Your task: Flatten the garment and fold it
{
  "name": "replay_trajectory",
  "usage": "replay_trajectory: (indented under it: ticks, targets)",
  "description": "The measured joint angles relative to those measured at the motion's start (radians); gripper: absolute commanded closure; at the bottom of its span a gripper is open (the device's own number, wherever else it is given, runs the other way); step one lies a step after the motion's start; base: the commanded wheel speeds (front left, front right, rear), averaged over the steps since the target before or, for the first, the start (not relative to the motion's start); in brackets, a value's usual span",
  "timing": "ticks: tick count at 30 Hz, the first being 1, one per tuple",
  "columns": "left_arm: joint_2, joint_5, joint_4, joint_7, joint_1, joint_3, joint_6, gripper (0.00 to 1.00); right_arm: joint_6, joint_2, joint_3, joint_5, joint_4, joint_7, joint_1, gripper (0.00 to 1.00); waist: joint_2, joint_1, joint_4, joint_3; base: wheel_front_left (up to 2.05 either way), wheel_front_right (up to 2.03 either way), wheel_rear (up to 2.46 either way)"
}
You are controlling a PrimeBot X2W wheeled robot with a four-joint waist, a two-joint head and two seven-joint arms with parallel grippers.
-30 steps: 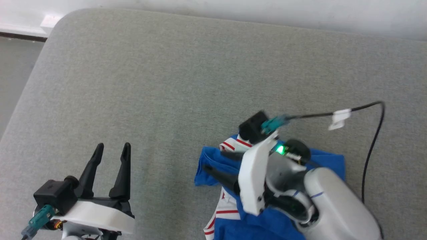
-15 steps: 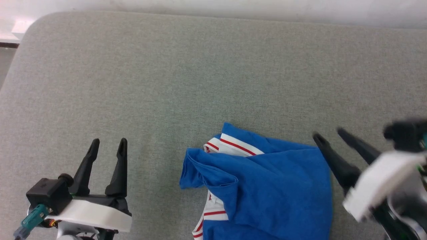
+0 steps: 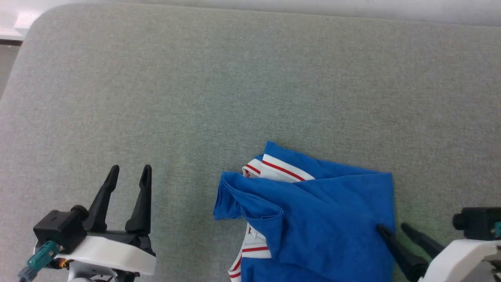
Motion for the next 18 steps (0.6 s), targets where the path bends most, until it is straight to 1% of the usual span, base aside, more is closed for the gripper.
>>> replay_trajectory:
  ticks: [6,7,8,9,13,18]
  targets:
    - [0.006,0.000,-0.001,0.009,0.000,-0.005,0.000,0.00,0.001,0.001,0.002,0.002,0.132,-0.021,-0.031,0.00,0.0000,-0.0001,0.018,-0.010,0.00,0.00,0.00]
    - [0.007,0.000,-0.002,0.014,0.000,-0.005,0.000,0.00,0.002,0.001,0.000,0.002,0.149,-0.027,-0.042,0.42,0.0000,-0.0002,0.020,-0.012,0.00,0.00,0.00]
    - [0.008,0.001,-0.003,0.016,-0.001,-0.006,0.001,0.00,0.002,0.001,-0.005,0.007,0.168,-0.037,-0.054,0.75,0.0000,-0.0002,0.020,-0.014,0.00,0.00,0.00]
    - [0.009,0.002,-0.003,0.017,-0.001,-0.007,0.001,0.00,0.002,0.001,-0.008,0.005,0.185,-0.046,-0.066,1.00,0.0000,-0.0001,0.020,-0.017,0.00,0.00,0.00]
    - [0.012,0.003,-0.009,0.026,-0.003,-0.012,0.001,0.00,0.001,0.002,-0.007,-0.006,0.212,-0.062,-0.101,1.00,0.0000,0.0000,0.011,-0.025,0.00,0.00,0.00]
    - [0.020,0.004,-0.019,0.026,-0.004,-0.012,0.004,0.00,0.001,0.002,-0.040,-0.048,0.175,-0.059,-0.174,1.00,0.0000,0.0000,-0.022,-0.030,0.00,0.00,0.00]
